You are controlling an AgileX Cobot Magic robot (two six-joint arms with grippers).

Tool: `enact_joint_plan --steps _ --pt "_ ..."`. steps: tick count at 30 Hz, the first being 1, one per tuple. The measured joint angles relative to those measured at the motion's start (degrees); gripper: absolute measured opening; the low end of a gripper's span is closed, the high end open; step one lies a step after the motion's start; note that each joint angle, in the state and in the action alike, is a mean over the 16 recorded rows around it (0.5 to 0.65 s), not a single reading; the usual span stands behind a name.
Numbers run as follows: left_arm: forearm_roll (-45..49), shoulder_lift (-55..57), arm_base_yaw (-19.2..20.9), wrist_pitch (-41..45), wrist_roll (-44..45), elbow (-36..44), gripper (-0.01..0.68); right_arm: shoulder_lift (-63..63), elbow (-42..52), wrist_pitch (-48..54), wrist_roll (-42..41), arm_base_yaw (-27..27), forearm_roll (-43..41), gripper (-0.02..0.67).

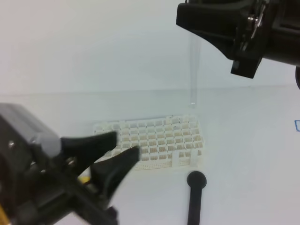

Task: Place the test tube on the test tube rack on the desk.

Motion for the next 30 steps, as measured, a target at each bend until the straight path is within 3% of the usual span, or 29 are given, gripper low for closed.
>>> enact_joint_plan --steps 8,13,22,30 --pt "0.0 -14.4 0.0 25.0 0.8 0.1 0.109 -0.6 0.0 -0.8 -1.3 0.0 0.5 0.128" --pt "0.3 -23.7 0.0 34.0 1.3 1.4 0.021 -0.6 0.0 0.2 -1.4 0.0 0.5 0.128" --pt "1.0 -38.0 0.0 34.7 1.3 7.6 -0.001 -0.6 0.0 3.7 -1.4 0.0 0.5 0.128" --pt "1.3 -43.8 0.0 32.9 -0.8 11.9 -0.001 -0.6 0.0 5.6 -1.4 0.0 0.5 0.128"
